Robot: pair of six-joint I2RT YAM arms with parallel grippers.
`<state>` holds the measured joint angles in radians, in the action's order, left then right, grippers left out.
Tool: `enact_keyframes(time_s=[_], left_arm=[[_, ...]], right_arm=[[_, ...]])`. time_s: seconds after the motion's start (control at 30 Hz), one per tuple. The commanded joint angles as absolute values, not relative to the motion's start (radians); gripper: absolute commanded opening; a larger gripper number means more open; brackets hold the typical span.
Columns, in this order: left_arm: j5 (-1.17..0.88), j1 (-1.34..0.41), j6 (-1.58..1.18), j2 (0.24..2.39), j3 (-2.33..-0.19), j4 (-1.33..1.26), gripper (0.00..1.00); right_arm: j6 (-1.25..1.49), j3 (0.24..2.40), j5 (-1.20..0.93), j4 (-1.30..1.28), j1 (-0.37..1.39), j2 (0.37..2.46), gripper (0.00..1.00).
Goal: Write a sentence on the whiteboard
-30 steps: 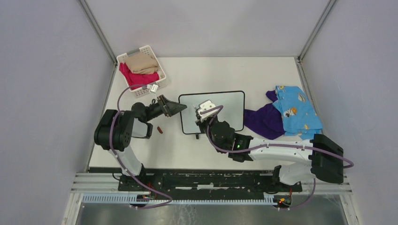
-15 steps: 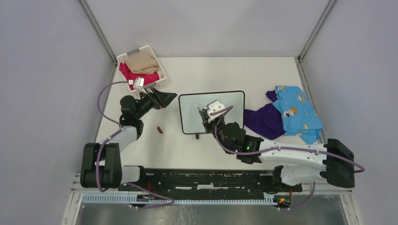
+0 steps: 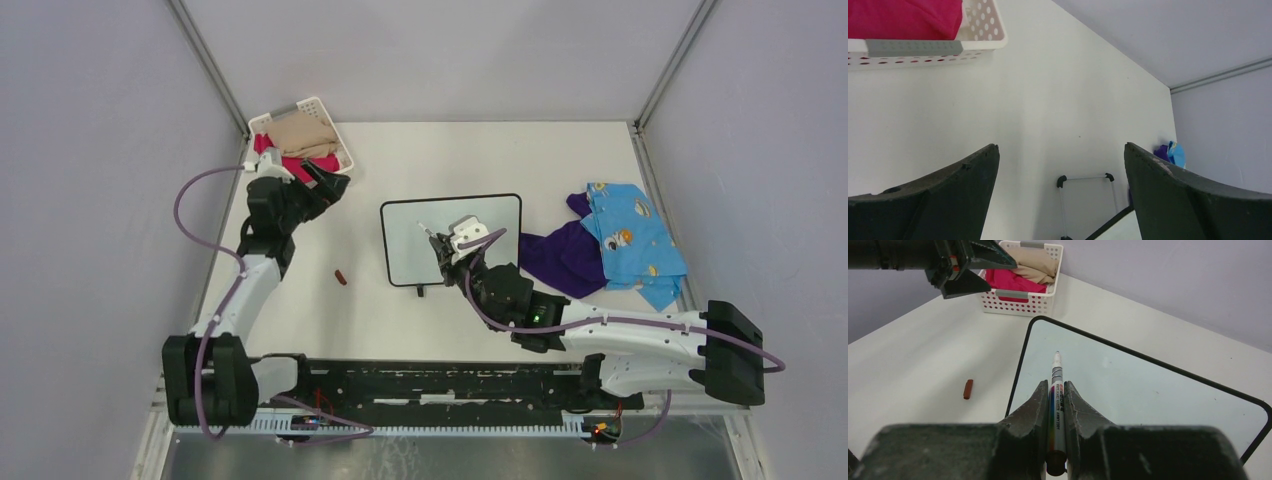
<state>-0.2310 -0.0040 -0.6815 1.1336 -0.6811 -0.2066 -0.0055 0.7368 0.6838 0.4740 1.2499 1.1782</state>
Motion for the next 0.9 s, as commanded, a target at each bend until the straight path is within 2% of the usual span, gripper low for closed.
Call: enact_keyframes(time_s=[0.0, 0.2, 0.37, 0.53, 0.7, 0.8, 0.87], left_arm=[[-0.356, -0.003, -0.688, 1.274, -0.861, -0.041, 1.00], [-0.395, -0.003, -0.563, 1.125, -0.682, -0.241, 1.00], [-0.599, -0.089, -0.487, 1.157, -0.594, -0.391, 0.96], [-0.635, -0.146, -0.467, 1.246, -0.642, -0.323, 0.96], [-0.558, -0.150, -0.471, 1.183, -0.611, -0.346, 0.99], [-0.603, -0.151, -0.407, 1.185, -0.599, -0.330, 0.98], [-0.690, -0.151, -0.396, 1.220, -0.601, -0.354, 0.93]], right_arm=[[-0.002, 0.738, 0.685, 0.512, 1.251, 1.155, 0.00], [-0.005, 0.732, 0.704, 0.500, 1.251, 1.143, 0.00], [-0.012, 0.734, 0.693, 0.497, 1.252, 1.158, 0.00], [-0.009, 0.717, 0.688, 0.495, 1.252, 1.146, 0.00], [-0.009, 0.693, 0.696, 0.495, 1.252, 1.122, 0.00], [-0.007, 0.687, 0.694, 0.499, 1.252, 1.120, 0.00], [-0.005, 0.687, 0.690, 0.499, 1.252, 1.120, 0.00]])
